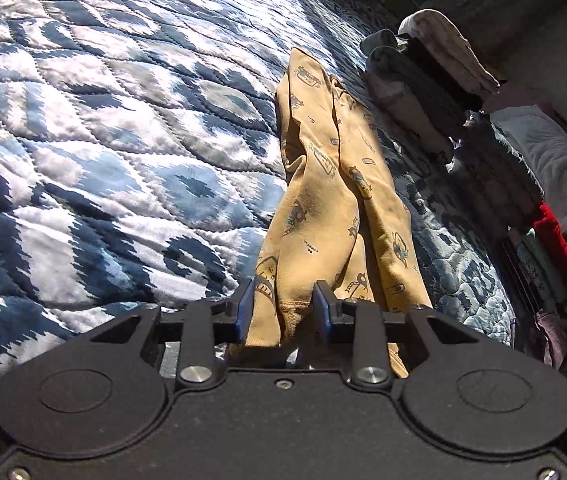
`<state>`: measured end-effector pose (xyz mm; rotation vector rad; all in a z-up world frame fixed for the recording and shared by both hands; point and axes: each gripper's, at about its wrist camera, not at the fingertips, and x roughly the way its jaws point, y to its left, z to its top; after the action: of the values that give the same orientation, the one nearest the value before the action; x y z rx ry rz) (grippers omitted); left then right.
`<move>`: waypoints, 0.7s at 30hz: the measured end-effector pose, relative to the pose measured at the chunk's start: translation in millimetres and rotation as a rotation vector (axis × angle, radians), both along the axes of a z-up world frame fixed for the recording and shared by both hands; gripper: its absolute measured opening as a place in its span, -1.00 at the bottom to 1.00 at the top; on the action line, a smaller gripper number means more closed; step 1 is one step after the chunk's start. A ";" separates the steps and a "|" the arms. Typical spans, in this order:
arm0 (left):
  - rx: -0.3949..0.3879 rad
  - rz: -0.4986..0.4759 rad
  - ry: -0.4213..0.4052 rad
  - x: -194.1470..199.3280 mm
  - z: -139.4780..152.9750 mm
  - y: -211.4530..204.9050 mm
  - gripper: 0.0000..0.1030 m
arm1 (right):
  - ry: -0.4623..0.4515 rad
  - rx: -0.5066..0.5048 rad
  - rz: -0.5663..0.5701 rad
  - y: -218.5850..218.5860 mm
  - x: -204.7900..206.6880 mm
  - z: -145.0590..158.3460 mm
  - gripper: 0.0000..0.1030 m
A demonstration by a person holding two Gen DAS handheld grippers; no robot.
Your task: Fold clothes
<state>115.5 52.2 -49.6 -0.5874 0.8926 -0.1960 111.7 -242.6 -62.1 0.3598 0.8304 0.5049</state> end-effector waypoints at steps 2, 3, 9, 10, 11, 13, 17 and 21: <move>-0.018 0.025 -0.025 -7.1 6.3 5.4 -0.90 | -0.029 0.023 0.001 1.4 -2.8 10.3 -0.87; -0.029 0.043 -0.059 -15.4 16.7 11.8 -0.90 | -0.040 0.025 0.002 0.7 -4.2 17.8 -0.87; -0.090 0.099 -0.015 -43.7 17.0 36.3 -0.89 | 0.043 -0.127 0.141 20.4 -4.0 20.2 -0.78; -0.075 0.077 0.028 -44.8 7.0 33.2 -0.88 | 0.058 -0.180 0.166 26.3 -7.0 15.4 -0.74; -0.069 0.069 0.071 -46.9 -1.8 31.6 -0.85 | 0.056 -0.182 0.173 25.9 -12.9 13.7 -0.73; -0.081 0.065 0.077 -55.0 -8.1 33.4 -0.71 | 0.062 -0.152 0.182 21.1 -21.4 13.2 -0.55; -0.076 0.074 0.054 -59.7 -2.4 39.3 -0.45 | 0.064 -0.074 0.142 -1.5 -30.9 19.2 -0.29; -0.045 0.074 0.007 -53.8 8.4 41.9 -0.22 | 0.058 -0.018 0.058 -23.1 -25.8 20.9 -0.29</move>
<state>61.7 94.1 -41.2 -0.6624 0.8740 -0.1480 85.9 -265.8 -41.2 0.3354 0.9036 0.5426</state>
